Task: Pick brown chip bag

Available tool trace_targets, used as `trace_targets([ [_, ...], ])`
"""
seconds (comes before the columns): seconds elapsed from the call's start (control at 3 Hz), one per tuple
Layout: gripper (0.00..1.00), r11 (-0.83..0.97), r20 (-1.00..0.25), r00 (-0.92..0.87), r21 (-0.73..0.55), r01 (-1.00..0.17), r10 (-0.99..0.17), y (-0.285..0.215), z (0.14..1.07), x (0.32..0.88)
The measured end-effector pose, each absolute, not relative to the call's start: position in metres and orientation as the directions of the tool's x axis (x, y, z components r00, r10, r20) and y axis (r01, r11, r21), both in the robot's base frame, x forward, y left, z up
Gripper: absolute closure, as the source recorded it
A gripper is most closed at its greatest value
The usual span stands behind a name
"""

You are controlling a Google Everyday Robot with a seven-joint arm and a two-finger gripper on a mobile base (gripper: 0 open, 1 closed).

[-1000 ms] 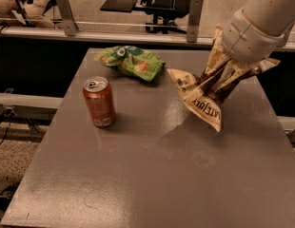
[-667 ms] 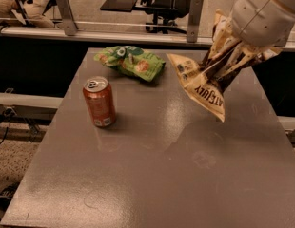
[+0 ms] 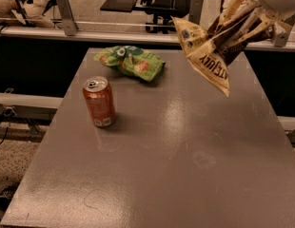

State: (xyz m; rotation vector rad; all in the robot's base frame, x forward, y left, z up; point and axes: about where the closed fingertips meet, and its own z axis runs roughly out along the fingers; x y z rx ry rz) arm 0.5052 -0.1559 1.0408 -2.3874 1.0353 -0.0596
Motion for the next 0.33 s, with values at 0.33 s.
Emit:
trace_targets([
  [0.33, 1.0, -0.547, -0.158, 0.7, -0.514, -0.661, -0.697, -0.1538, 1.0478, 0.5113],
])
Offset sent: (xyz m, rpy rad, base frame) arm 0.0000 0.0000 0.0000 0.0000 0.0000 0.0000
